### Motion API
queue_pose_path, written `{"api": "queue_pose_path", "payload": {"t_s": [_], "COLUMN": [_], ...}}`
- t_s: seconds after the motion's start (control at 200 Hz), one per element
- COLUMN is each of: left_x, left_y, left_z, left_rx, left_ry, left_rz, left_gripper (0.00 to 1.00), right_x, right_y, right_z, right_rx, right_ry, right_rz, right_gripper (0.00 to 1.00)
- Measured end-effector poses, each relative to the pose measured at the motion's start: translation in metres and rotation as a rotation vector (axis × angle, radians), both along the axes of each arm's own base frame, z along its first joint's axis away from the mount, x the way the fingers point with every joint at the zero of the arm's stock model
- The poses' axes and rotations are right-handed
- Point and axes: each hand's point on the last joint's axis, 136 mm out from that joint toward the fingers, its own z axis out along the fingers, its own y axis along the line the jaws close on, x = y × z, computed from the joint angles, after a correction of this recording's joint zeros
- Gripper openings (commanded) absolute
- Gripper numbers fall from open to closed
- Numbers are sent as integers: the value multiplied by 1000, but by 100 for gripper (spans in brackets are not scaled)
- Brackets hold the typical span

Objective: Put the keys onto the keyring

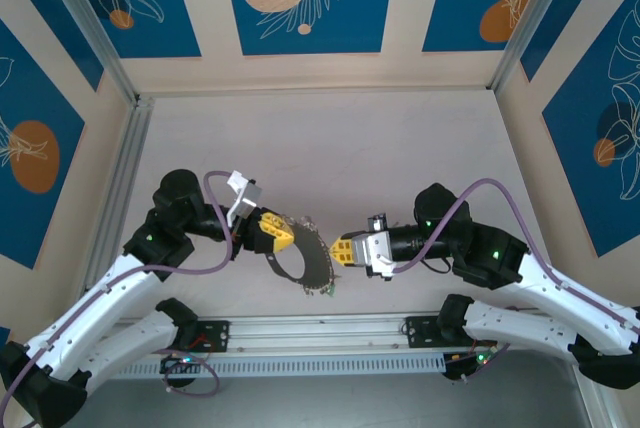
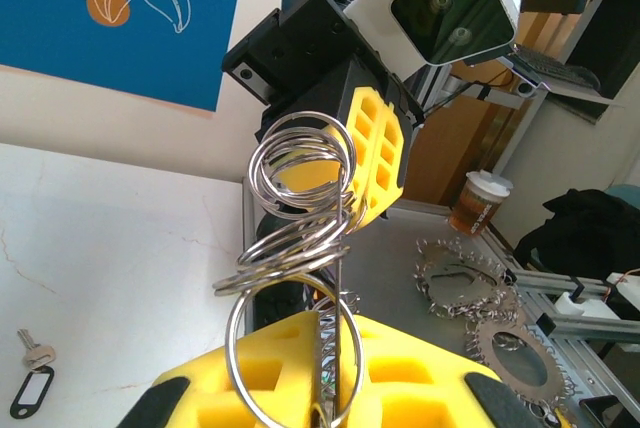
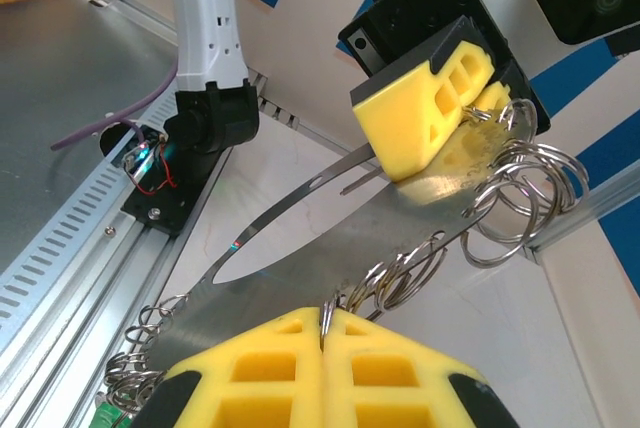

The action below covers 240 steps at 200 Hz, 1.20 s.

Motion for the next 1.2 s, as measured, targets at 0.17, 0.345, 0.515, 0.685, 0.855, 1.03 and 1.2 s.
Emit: {"api": "queue_pose_path", "payload": {"t_s": [0.17, 0.345, 0.515, 0.685, 0.855, 1.03, 1.2], "left_x": [-1, -1, -1, -1, -4, -6, -7], "left_y": [0, 0, 0, -1, 0, 0, 0], "left_z": [0, 0, 0, 0, 2, 3, 6], "left_rx": [0, 0, 0, -1, -9, -11, -22], "left_ry": [1, 1, 2, 8, -2, -4, -14], "left_rz": [-5, -5, -6, -23, -39, -49, -58], "left_gripper": [0, 0, 0, 0, 0, 0, 0], "right_x": [-3, -3, -3, -6, -10, -14, -17], "right_y": [1, 1, 1, 1, 2, 2, 1], "right_z": [1, 1, 1, 2, 7, 8, 14], "right_rx": [0, -9, -11, -6, 16, 20, 26], "right_ry": [-9, -18, -20, -18, -20, -12, -10], "right_rz": [23, 25, 26, 39, 67, 90, 105], "right_gripper": [0, 0, 0, 0, 0, 0, 0]}}
